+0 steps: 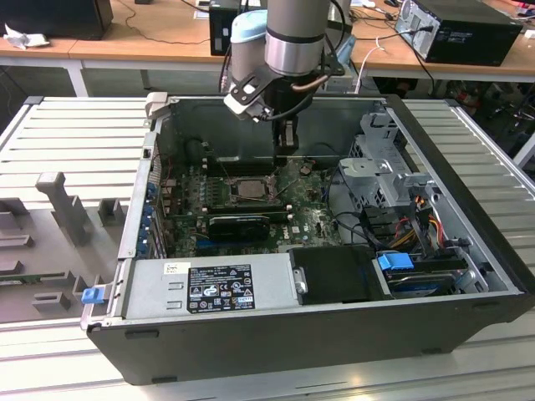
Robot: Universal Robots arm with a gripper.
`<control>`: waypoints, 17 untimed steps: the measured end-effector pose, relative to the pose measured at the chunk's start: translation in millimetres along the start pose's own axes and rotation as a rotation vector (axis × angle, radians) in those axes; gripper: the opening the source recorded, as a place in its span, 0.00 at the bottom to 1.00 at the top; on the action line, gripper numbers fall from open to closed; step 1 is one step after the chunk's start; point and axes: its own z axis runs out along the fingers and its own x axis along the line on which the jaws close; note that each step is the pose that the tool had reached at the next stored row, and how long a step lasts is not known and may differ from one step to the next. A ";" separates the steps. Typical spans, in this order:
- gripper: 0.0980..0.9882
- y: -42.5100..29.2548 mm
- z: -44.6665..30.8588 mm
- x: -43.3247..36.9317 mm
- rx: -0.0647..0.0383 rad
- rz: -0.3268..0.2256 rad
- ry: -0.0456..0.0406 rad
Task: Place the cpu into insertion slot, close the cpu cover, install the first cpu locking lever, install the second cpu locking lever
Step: 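Close the cpu cover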
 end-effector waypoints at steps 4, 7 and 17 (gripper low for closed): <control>0.01 8.4 0.3 0.2 0.000 0.000 0.0001; 0.01 16.5 1.0 0.4 0.000 0.000 -0.0001; 0.01 44.9 17.5 1.6 0.000 -0.033 0.0003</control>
